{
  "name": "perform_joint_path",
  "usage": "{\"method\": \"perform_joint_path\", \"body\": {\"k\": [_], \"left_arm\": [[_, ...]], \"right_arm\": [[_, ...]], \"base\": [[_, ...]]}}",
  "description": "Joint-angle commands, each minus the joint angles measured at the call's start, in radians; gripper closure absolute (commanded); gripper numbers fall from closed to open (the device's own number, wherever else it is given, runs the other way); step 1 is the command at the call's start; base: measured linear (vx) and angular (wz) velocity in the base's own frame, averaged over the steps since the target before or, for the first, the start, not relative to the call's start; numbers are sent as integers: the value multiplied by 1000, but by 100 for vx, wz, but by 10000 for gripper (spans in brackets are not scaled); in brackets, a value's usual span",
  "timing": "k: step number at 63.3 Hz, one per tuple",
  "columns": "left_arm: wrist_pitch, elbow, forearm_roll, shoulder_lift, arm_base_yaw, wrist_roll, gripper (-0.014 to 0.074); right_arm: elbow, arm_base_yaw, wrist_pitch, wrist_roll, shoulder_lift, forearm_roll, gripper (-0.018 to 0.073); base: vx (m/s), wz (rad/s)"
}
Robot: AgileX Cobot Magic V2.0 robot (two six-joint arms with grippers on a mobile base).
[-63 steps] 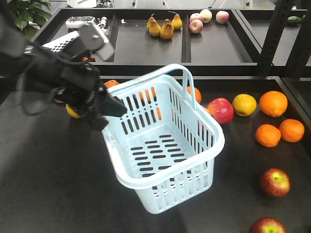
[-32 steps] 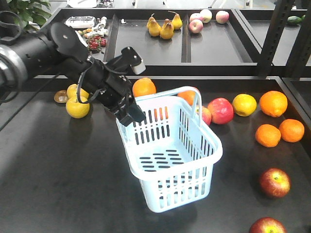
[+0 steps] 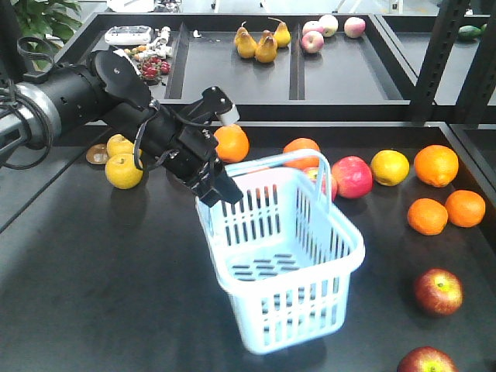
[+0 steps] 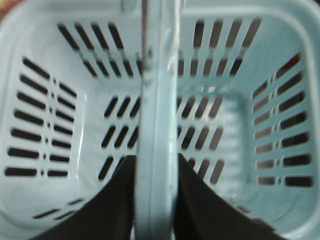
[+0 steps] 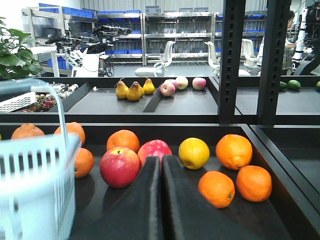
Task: Pick three apples into basket with both arms
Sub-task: 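Lower the light-blue basket onto the table with the left gripper, then release the basket handle and withdraw the left gripper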
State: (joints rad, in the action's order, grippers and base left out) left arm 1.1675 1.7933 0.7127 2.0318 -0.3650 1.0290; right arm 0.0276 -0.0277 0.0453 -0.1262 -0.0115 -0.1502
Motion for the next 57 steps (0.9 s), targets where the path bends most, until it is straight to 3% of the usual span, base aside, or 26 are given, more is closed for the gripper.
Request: {"method": "perform_joint_path", "body": {"k": [1,15,31,44,57], "left_arm": [[-2,36,68,-60,-2,2,319],[53,37,67,-64,-1,-81,131],[83,37,31,-162,-1,-236,139],[83,37,-88,-342,-1,-415,279],[82,36,-169,-561,-1,-474,570]], "right_arm": [[14,5,-76,1,-14,-14,566],[14,5,-77,1,-14,-14,566],[14,5,-77,1,-14,-14,566],[14,5,-77,1,-14,-14,566],[14,5,-77,1,-14,-14,566]], "base": [[0,0],[0,0],[0,0],[0,0],[0,0]]}}
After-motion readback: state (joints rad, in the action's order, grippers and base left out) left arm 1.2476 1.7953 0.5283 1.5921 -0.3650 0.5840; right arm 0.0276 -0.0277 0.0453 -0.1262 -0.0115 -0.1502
